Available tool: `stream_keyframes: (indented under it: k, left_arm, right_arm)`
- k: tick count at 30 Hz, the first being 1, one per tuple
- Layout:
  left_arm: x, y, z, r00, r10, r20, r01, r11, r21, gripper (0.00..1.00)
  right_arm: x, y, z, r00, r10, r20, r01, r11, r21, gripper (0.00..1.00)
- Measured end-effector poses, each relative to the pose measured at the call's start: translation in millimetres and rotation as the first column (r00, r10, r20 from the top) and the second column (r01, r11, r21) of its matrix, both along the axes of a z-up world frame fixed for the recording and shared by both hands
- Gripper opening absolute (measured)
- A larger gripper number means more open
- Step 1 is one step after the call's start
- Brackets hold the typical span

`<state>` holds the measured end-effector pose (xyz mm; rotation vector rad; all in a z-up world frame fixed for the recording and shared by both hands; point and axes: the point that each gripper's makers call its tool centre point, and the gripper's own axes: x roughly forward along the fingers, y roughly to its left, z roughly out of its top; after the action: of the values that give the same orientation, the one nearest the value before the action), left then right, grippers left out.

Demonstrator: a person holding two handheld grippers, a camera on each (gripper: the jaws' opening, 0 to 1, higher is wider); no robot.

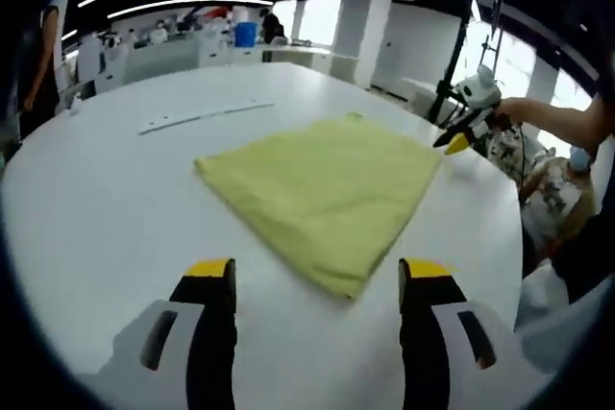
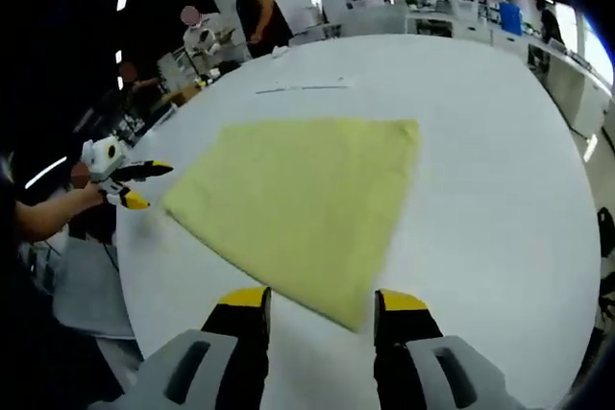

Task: Fold the garment on the visible template until the final outline fits inside the template.

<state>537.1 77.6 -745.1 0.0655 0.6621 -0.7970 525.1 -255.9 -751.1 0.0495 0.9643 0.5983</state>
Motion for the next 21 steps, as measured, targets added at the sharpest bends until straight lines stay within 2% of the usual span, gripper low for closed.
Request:
stream_keyframes:
  k: [3,7,16,21]
  left_arm:
    - [-7.0,5.0,-10.1,0.999,0.013,-0.041,-0.013,1.000,0.005,0.47]
    - [-11.0,4.4,-16.7,0.998,0.023,-0.060,-0.024,1.000,-0.010,0.41]
    - [-17.6,-13.4,-16.8,0.997,-0.012,-0.071,0.008,0.999,-0.054,0.20]
    - [-19.1,-17.9,-16.3,0.997,-0.019,-0.079,0.014,0.998,-0.066,0.06]
  right_arm:
    - [-1.8,-5.3,-5.2,1.000,-0.018,-0.003,0.018,1.000,-0.011,0.31]
    - [-5.4,-9.3,-9.5,0.999,-0.040,-0.008,0.040,0.999,-0.012,0.26]
    - [-9.0,-10.2,-11.3,0.998,-0.059,0.004,0.059,0.998,-0.007,0.09]
    - [-8.1,-11.9,-11.3,0.998,-0.068,0.014,0.068,0.998,-0.011,0.06]
